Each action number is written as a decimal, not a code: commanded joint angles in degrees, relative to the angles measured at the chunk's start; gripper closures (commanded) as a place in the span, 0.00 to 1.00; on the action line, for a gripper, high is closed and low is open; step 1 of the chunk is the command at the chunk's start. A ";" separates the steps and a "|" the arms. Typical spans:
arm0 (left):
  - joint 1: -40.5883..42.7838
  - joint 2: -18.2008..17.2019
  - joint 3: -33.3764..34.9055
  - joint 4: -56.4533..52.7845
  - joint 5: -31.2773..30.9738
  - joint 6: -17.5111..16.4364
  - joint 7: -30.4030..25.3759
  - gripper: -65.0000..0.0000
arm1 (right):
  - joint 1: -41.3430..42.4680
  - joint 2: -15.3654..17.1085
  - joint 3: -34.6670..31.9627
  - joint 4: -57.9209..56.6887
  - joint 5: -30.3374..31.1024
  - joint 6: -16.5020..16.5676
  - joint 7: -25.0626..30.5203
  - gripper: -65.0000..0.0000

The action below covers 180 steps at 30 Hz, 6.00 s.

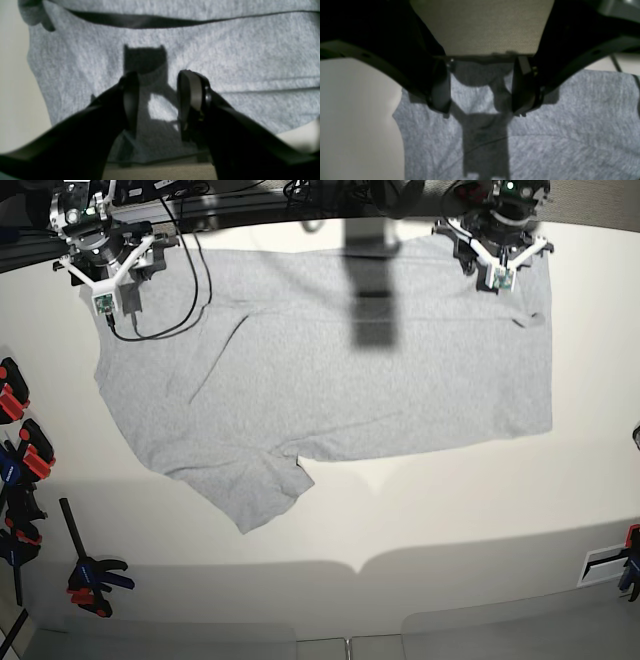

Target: Fold the T-shirt properly

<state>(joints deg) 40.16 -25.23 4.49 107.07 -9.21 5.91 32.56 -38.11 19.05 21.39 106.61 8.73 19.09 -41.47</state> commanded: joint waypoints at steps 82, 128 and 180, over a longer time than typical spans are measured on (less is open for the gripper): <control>2.38 -0.35 -0.04 12.55 9.09 0.50 -0.39 0.61 | 32.52 -1.73 -28.22 -3.10 5.40 -6.05 -4.26 0.43; -21.97 -0.70 -0.07 1.09 12.28 0.02 5.51 0.61 | 32.37 -3.32 -28.15 11.04 -2.75 -4.11 -7.91 0.43; -67.91 -11.28 -0.04 -79.25 -38.93 -30.38 10.75 0.61 | 32.24 -3.30 -22.80 11.04 -7.06 -5.79 -13.64 0.43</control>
<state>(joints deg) -28.12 -36.40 4.14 28.01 -50.00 -25.23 39.09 -6.68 15.38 -1.72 116.53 1.58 13.52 -56.45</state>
